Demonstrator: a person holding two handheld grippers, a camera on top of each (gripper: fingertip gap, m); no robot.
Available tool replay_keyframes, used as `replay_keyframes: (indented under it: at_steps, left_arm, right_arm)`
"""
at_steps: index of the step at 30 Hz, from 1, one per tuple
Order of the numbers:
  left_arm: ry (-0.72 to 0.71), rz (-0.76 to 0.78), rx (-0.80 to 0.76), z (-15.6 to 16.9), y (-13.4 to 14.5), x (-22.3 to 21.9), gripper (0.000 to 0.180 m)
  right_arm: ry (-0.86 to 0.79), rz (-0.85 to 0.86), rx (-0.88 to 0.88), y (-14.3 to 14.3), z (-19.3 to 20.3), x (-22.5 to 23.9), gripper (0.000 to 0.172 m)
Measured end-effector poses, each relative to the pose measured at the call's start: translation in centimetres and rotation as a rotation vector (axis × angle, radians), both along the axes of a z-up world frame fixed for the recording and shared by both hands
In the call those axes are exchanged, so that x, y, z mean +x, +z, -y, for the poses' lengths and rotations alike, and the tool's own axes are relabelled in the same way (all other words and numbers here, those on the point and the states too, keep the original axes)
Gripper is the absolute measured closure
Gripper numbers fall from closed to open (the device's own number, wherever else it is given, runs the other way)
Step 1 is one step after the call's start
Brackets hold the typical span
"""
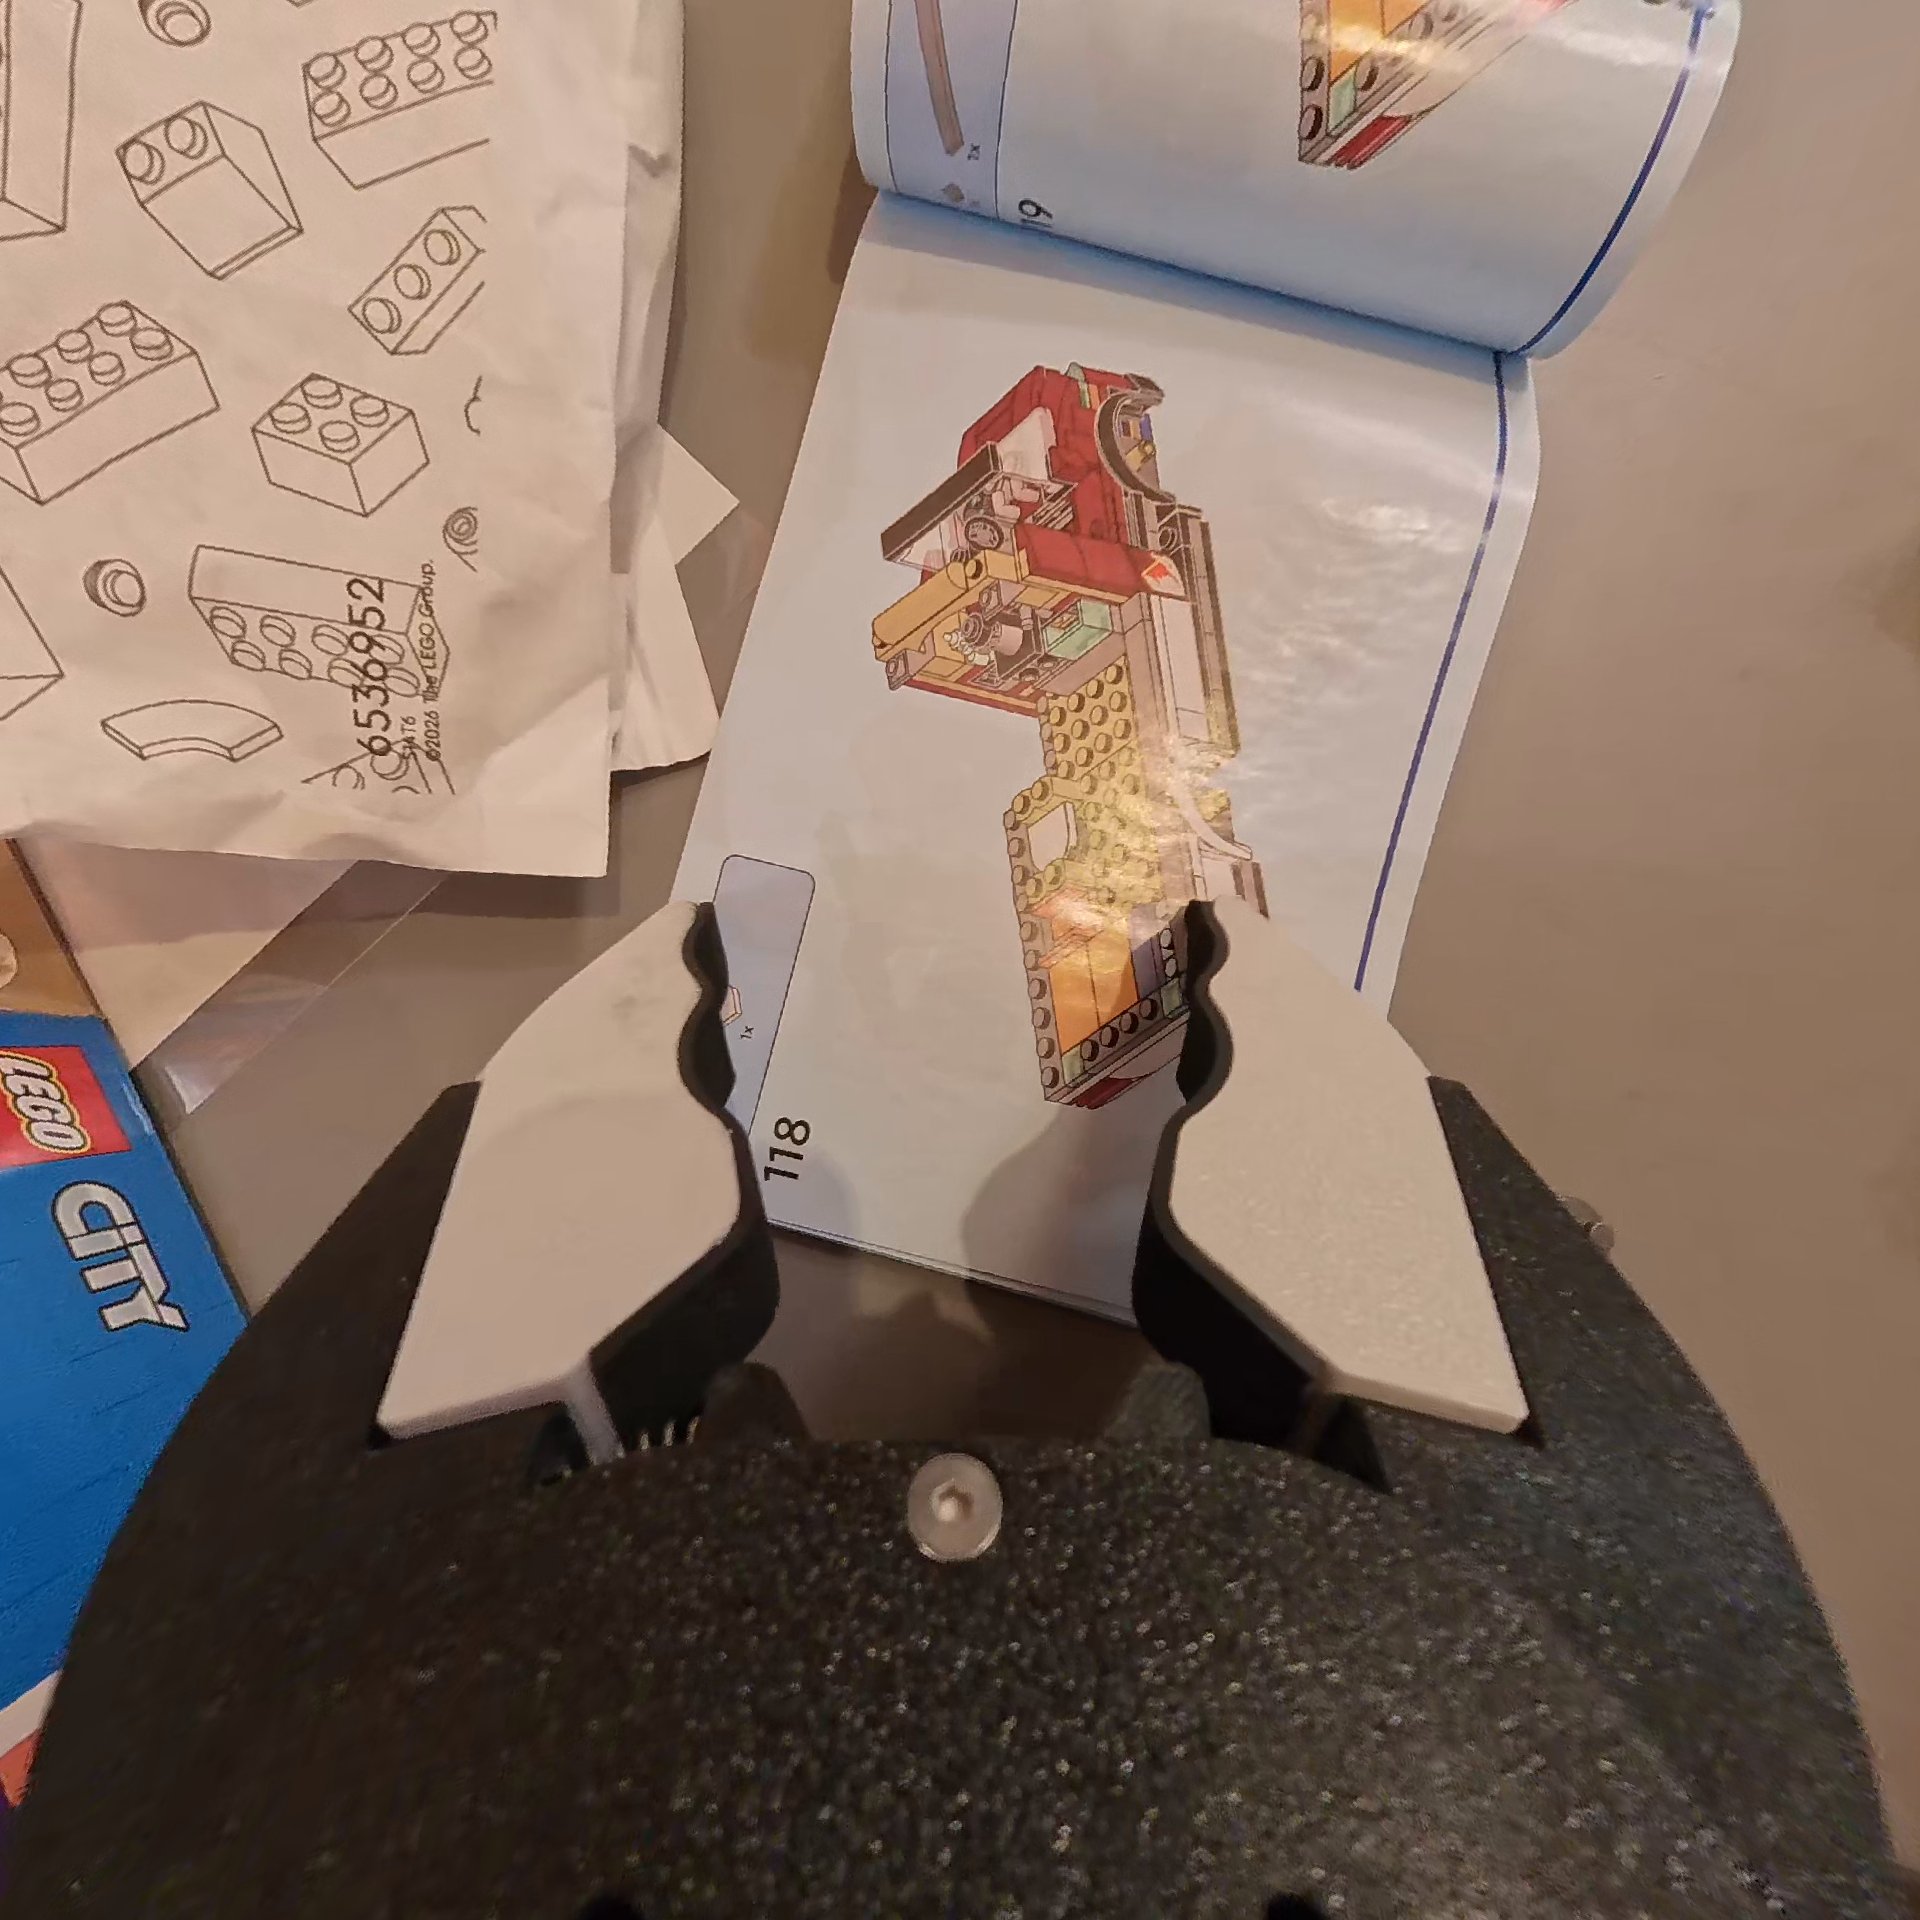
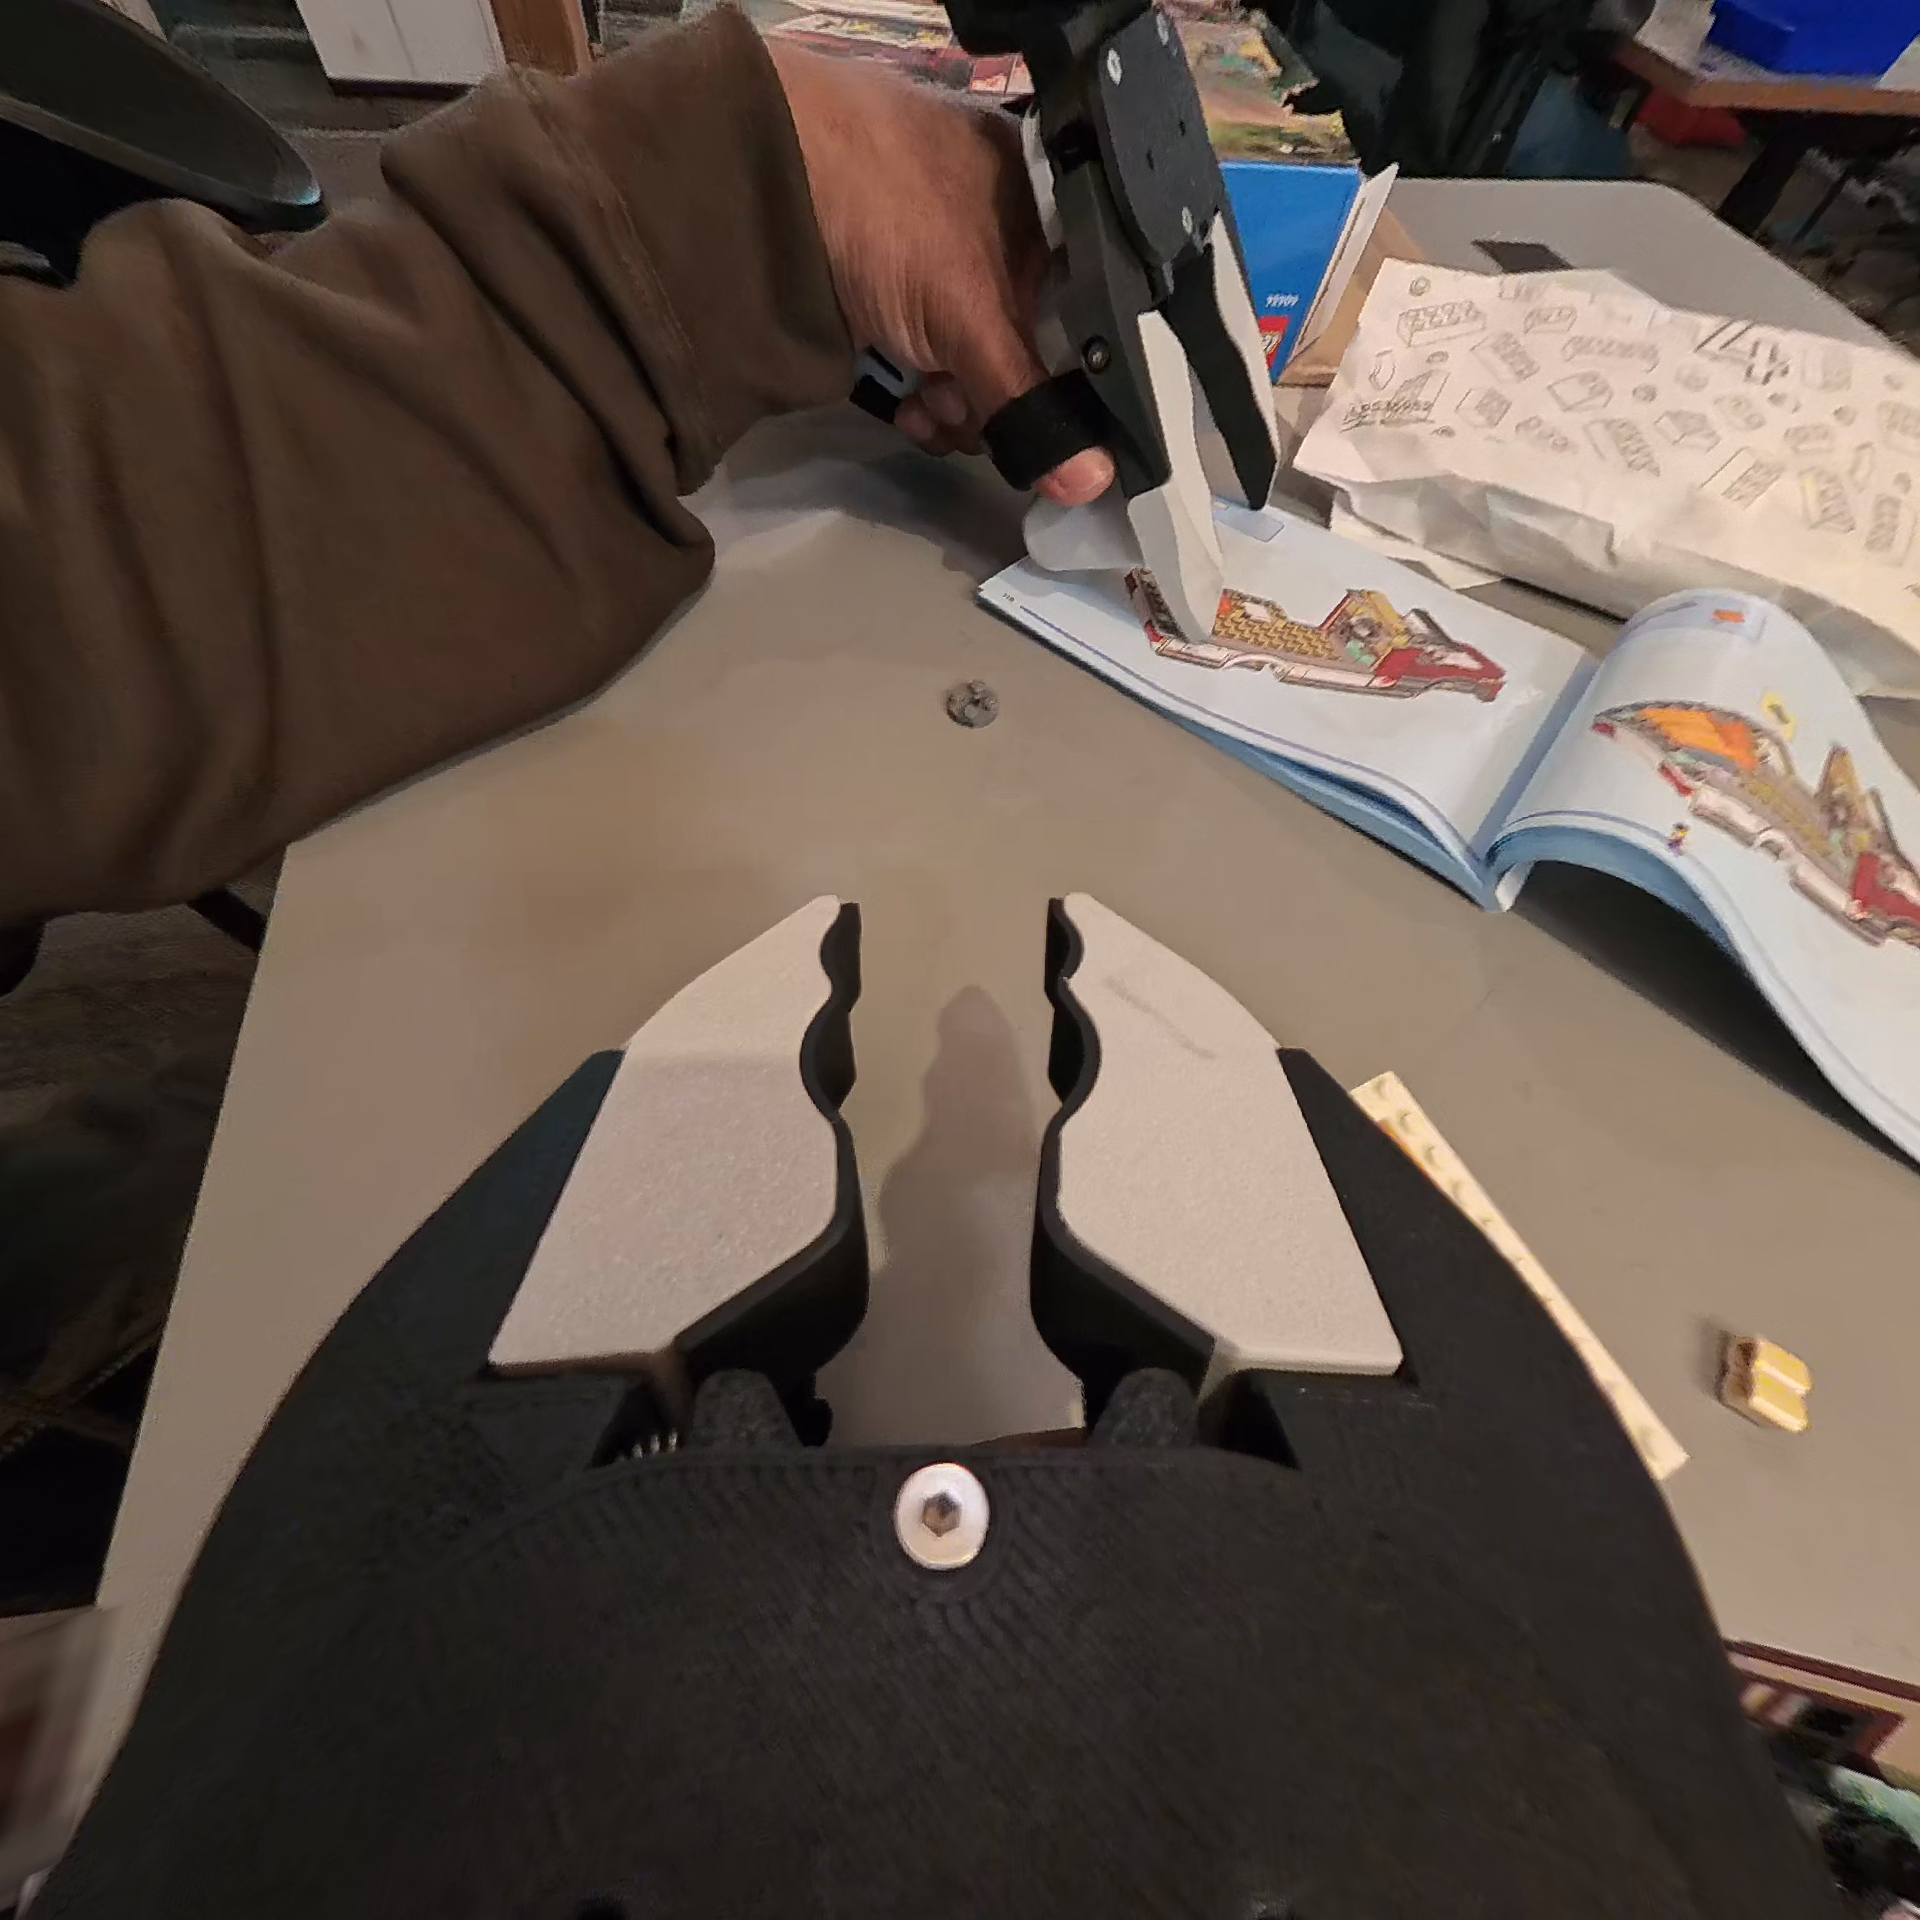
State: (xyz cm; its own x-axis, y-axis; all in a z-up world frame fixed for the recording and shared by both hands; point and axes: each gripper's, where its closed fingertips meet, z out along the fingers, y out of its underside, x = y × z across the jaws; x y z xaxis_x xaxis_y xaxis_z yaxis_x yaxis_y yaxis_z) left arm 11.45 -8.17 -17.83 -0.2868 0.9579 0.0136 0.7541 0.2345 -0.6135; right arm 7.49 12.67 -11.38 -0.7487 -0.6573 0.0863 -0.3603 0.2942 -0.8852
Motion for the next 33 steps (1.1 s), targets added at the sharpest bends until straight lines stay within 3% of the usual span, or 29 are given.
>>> replay_keyframes:
  at_steps: [6, 11, 16, 21, 33]
  left_arm:
    - [0.001, -0.004, 0.003, 0.0, 0.0, 0.0, 0.095]
    - [0.003, -0.008, 0.004, 0.0, 0.0, 0.0, 0.095]
    - [0.004, -0.008, 0.004, 0.0, 0.0, 0.0, 0.095]
    - [0.005, -0.014, 0.009, 0.0, 0.0, -0.1, 0.095]
    - [0.004, -0.012, 0.014, 0.0, 0.0, -0.1, 0.095]
  right_arm:
    - [-0.041, -0.153, -0.097, 2.4, 2.4, -0.8, 0.137]
    - [-0.132, -0.386, -0.199, 5.3, 8.0, -3.4, 0.136]
    - [-0.072, -0.621, -0.057, 0.9, 12.3, -4.1, 0.125]
    - [-0.018, -0.723, 0.042, -3.5, 14.3, -4.2, 0.123]
    - [0.007, -0.73, 0.037, -4.7, 15.3, -3.9, 0.128]
